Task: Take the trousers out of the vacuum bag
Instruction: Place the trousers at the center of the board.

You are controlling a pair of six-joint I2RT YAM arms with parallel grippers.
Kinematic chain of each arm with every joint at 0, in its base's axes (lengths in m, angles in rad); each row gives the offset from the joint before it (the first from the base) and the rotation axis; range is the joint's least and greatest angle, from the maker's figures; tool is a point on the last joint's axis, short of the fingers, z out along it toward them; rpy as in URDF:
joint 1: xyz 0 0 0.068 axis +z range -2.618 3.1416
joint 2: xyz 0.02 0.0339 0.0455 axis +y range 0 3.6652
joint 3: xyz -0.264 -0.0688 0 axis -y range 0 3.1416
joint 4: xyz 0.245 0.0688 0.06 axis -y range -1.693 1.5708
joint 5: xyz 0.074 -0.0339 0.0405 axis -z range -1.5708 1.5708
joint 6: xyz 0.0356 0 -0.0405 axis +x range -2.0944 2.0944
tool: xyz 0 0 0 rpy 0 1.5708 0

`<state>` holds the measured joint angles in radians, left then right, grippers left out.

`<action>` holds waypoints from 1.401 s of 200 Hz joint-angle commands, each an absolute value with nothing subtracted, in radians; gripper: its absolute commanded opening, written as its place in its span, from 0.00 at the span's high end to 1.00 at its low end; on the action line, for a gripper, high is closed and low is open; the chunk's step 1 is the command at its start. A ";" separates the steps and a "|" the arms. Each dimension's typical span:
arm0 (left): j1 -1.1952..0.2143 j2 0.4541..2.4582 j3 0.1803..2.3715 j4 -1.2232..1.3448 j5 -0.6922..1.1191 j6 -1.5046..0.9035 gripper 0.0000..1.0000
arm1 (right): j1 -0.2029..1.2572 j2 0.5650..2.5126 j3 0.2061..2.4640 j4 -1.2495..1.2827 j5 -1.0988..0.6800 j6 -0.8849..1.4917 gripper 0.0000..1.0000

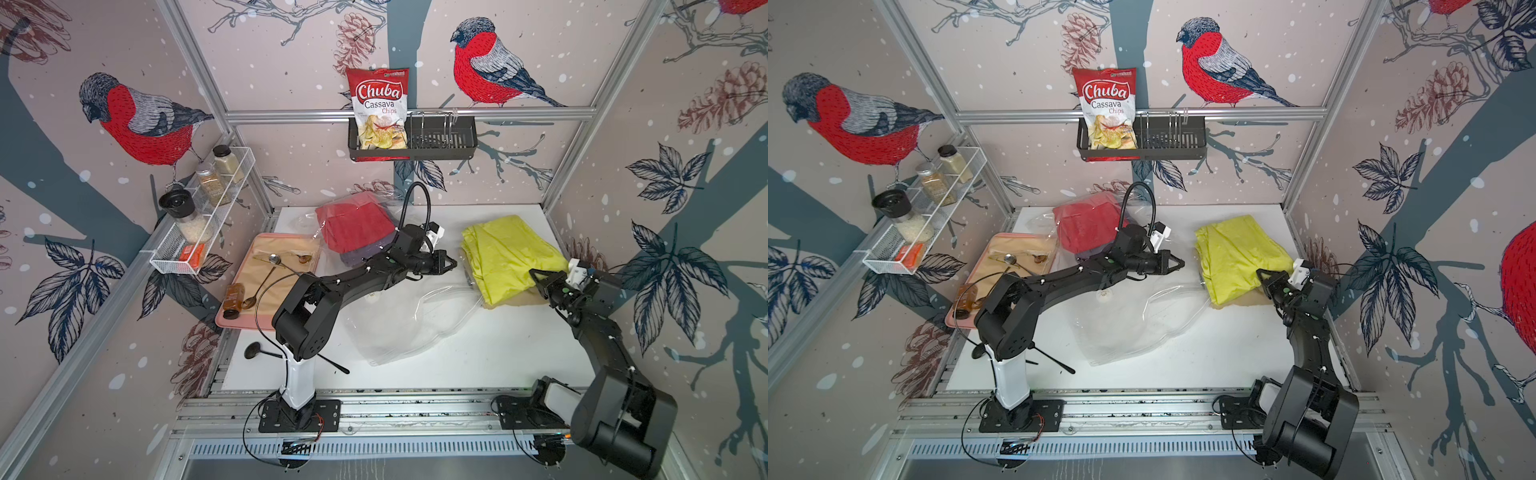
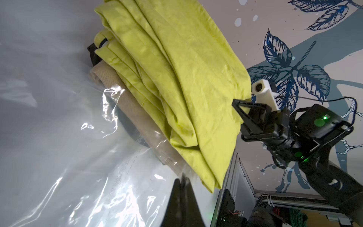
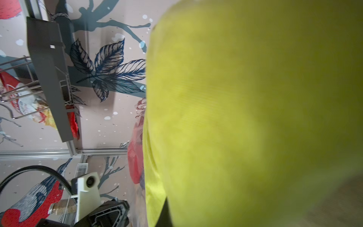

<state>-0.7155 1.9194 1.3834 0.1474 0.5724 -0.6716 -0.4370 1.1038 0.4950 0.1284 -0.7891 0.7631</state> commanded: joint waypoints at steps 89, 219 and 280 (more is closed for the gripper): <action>-0.775 2.104 1.746 0.074 0.619 -0.652 0.96 | -0.460 0.978 0.486 -0.122 -0.537 0.620 0.20; -0.841 2.422 2.007 0.111 0.617 -0.681 0.94 | -0.523 0.842 0.567 -0.032 -0.508 0.674 0.10; -0.842 2.427 1.961 0.147 0.626 -0.694 0.94 | -0.305 0.943 0.698 0.044 -0.476 0.641 0.12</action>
